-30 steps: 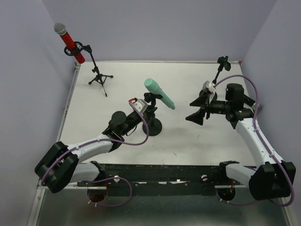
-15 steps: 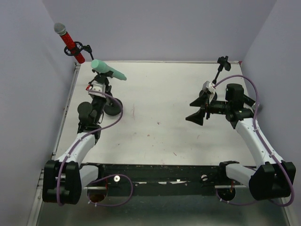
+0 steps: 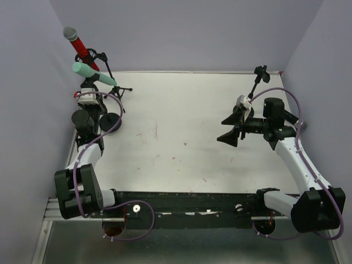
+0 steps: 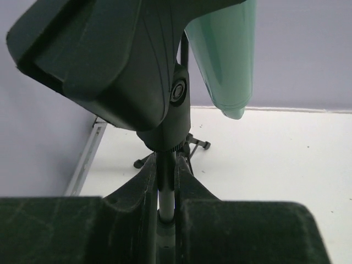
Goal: Attach the microphones to the stand
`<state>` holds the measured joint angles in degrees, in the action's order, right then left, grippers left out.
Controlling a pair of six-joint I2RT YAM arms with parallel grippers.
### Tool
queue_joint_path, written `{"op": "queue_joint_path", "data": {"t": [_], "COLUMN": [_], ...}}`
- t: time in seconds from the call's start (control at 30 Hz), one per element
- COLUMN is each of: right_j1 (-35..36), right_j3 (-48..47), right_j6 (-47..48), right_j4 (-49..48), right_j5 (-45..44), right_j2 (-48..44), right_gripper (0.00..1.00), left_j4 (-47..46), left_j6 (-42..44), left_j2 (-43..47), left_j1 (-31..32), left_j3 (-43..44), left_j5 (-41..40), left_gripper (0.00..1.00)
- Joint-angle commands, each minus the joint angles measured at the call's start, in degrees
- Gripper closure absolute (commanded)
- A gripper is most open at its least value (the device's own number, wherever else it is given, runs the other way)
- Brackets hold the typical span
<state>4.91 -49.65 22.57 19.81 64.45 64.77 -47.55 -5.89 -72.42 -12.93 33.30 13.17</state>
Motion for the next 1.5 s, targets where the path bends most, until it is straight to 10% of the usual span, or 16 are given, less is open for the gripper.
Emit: {"op": "queue_joint_path", "data": {"t": [0.0, 0.27, 0.73, 0.97, 1.13, 1.47], "right_j1": [-0.07, -0.07, -0.16, -0.16, -2.44, -2.53], "right_j3": [-0.71, -0.63, -0.63, -1.06, -2.99, -25.48], "right_j6": [1.16, 1.25, 1.78, 2.39, 2.66, 1.09], "right_j4": [1.19, 1.19, 1.72, 2.42, 4.88, 25.97], "right_j5": [1.91, 1.38, 1.3, 1.21, 0.69, -19.68], "right_j2": [0.79, 1.32, 0.18, -1.14, -2.02, -2.98], "right_gripper": [0.0, 0.0, 0.0, 0.0, 0.0, 0.0], "left_j4": [-8.08, -10.9, -11.87, 13.12, 36.8, 45.24], "left_j6": [-2.37, -4.39, -6.76, -14.48, -20.12, -16.36], "left_j2": [-3.15, -6.68, 1.83, 25.71, 39.54, 40.7], "left_j1": [-2.89, -4.3, -4.74, -4.83, -3.16, 7.12], "left_j3": [4.14, 3.88, -6.13, -13.52, -8.79, -2.28], "left_j5": [4.23, 6.61, 3.27, -9.73, -7.99, 15.03], "left_gripper": [1.0, 0.99, 0.25, 0.02, 0.02, 0.02]}}
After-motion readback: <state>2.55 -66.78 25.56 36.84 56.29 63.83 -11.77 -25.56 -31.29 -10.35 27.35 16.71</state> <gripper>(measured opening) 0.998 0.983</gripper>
